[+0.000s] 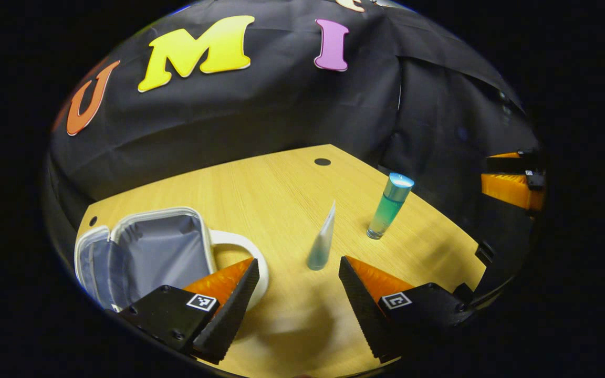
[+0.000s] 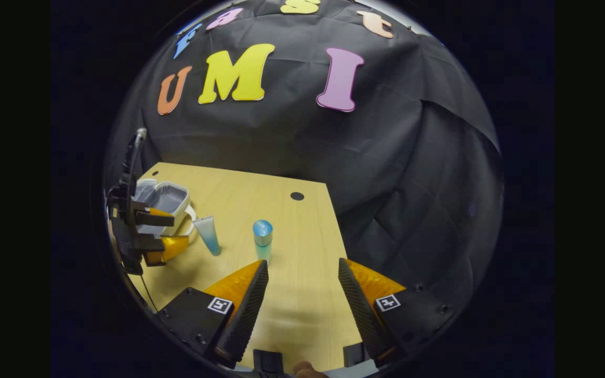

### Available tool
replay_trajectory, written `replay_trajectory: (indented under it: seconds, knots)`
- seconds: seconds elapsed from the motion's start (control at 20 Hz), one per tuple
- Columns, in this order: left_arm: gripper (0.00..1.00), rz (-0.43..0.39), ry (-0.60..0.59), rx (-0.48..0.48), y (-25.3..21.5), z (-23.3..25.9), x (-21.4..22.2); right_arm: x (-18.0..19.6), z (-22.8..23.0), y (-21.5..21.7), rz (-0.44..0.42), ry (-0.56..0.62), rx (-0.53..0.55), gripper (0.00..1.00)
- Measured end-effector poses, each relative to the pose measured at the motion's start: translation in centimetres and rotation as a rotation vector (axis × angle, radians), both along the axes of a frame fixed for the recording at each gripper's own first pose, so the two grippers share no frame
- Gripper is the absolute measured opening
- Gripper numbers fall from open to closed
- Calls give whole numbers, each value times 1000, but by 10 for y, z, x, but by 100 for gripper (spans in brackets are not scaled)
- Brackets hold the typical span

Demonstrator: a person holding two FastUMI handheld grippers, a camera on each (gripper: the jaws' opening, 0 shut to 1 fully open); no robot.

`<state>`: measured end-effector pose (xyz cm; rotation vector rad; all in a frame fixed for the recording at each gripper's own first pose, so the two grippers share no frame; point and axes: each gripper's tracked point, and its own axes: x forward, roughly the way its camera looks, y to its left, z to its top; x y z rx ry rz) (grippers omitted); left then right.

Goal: First open the suitcase, pack the skin care products into it, and then close the suitcase.

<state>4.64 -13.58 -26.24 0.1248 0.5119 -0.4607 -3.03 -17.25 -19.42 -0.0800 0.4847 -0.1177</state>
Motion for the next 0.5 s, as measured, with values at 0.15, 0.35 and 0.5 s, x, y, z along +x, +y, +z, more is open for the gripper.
replay_trajectory:
  seconds: [0.15, 0.35, 0.5]
  knots:
    - [96, 12, 4, -23, -24, -20, 19, -1, -9, -9, 12, 32, -37, 80]
    - [82, 35, 31, -62, -45, -48, 43, 0, -25, -11, 50, 79, -68, 80]
    - [77, 65, 29, -59, -45, -59, 56, 4, -40, -16, 85, 109, -96, 80]
